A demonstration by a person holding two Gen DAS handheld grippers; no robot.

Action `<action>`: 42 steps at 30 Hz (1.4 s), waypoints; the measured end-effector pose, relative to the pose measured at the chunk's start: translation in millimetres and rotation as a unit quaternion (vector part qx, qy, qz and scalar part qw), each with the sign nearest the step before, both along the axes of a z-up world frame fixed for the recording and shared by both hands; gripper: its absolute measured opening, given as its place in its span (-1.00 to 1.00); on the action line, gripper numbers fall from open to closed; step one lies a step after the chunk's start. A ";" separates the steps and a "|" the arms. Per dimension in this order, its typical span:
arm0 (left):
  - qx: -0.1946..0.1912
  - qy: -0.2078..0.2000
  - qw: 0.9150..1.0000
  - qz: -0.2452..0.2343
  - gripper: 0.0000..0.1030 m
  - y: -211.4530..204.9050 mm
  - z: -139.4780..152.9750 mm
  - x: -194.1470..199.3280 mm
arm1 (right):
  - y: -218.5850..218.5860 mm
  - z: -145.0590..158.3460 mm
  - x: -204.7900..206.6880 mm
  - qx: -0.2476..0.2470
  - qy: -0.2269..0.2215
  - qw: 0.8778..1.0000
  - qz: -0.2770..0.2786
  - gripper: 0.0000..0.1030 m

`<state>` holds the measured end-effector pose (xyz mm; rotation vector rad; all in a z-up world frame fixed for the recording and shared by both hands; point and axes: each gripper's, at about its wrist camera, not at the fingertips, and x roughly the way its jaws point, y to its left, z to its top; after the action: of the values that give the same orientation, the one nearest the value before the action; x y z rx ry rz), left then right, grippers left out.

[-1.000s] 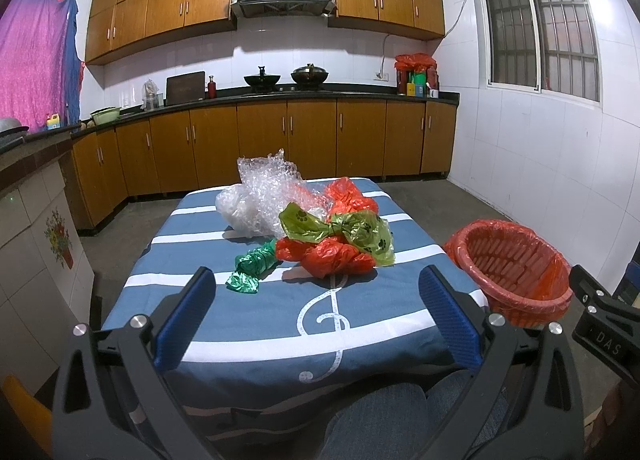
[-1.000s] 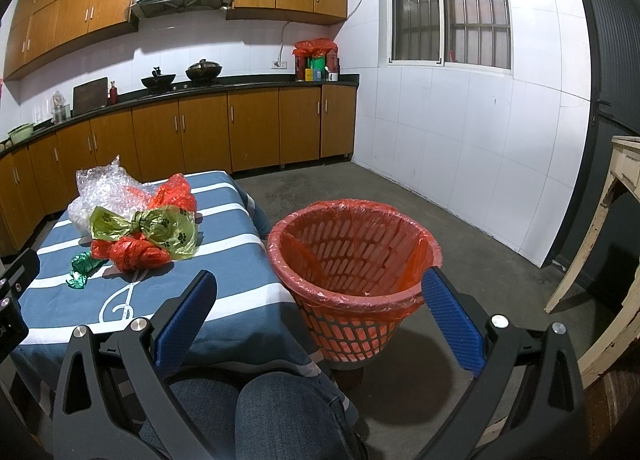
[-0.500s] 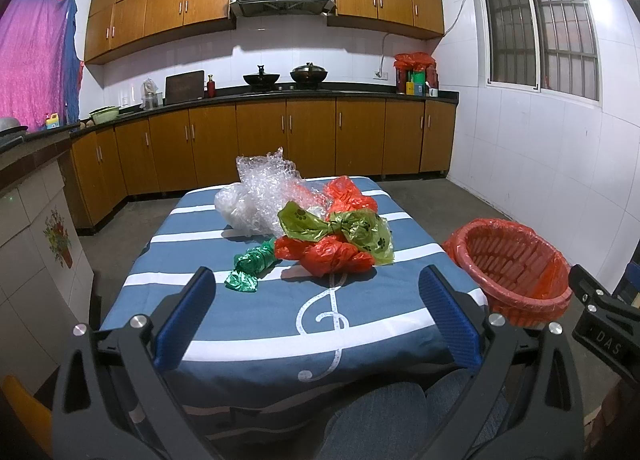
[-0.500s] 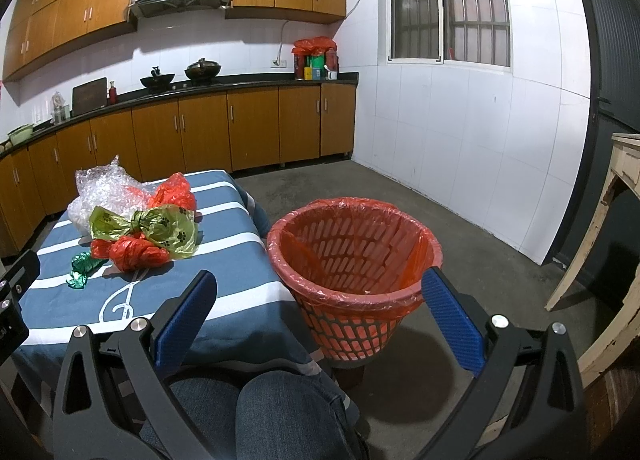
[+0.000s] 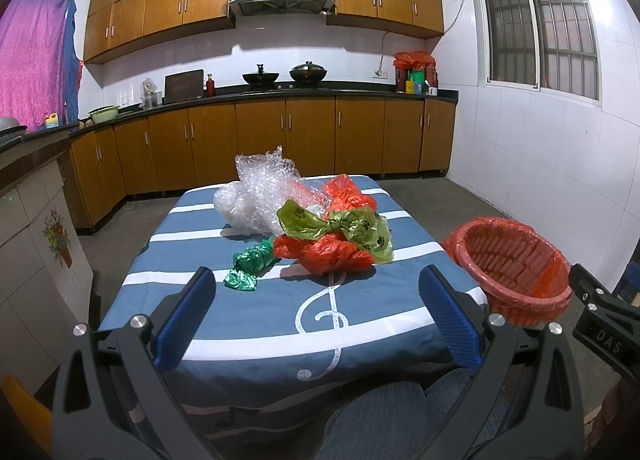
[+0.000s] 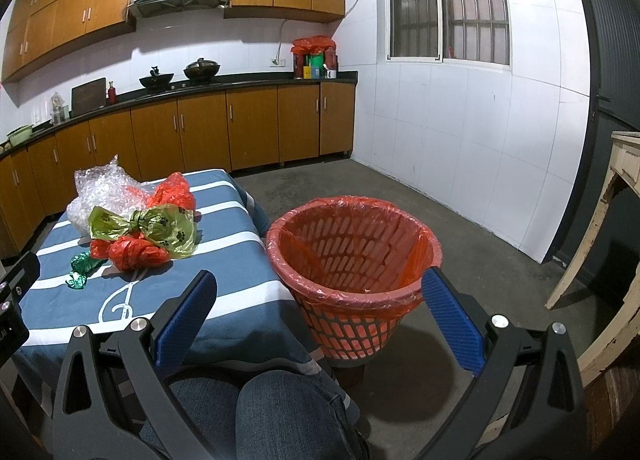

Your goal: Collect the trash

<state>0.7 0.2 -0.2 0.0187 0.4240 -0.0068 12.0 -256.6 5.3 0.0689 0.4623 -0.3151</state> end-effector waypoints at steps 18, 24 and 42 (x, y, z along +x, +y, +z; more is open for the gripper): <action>-0.001 0.002 1.000 0.001 0.92 0.1 0.0 -0.3 | -1.2 -2.5 1.8 0.001 0.001 1.000 -0.001 0.97; 0.002 0.002 1.000 0.008 0.92 -6.7 -10.3 2.4 | -0.5 1.9 6.8 0.003 0.000 1.000 0.003 0.97; -0.031 0.040 0.992 0.118 0.92 89.5 -31.9 50.3 | 64.4 -10.5 108.5 0.019 0.019 0.991 0.131 0.97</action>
<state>50.9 89.7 -32.2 -0.0936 0.5038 0.2129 120.5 -192.1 -5.1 0.0386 0.5087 -0.0499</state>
